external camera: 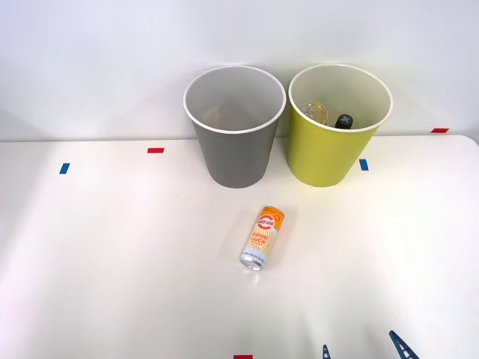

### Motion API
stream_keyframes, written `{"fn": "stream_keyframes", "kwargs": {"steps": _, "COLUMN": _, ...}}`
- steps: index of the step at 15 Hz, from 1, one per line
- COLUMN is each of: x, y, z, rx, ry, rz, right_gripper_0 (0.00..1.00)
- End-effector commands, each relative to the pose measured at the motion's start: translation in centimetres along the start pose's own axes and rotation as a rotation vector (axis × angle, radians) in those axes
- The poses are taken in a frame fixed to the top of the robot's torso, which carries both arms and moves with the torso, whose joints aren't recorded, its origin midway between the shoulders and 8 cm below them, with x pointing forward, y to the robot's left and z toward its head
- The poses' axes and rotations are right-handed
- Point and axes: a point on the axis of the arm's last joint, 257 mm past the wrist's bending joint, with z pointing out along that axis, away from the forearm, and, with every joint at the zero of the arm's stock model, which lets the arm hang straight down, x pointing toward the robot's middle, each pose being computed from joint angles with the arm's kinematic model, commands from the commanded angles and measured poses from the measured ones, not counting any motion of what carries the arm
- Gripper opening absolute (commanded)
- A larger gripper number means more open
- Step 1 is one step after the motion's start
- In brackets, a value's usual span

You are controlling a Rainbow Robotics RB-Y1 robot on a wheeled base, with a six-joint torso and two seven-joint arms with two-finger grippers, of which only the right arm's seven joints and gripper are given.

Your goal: Put cans in the gray bin, plastic bottles in the light green bin

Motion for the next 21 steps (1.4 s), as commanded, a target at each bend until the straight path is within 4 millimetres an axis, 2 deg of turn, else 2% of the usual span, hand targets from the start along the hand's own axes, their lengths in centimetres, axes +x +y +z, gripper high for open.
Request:
{"fn": "stream_keyframes", "kwargs": {"steps": 1, "x": 0.0, "y": 0.0, "z": 0.0, "rx": 0.0, "ry": 0.0, "rz": 0.0, "right_gripper_0": 1.0}}
{"fn": "stream_keyframes", "kwargs": {"steps": 21, "x": 0.0, "y": 0.0, "z": 0.0, "rx": 0.0, "ry": 0.0, "rz": 0.0, "right_gripper_0": 1.0}}
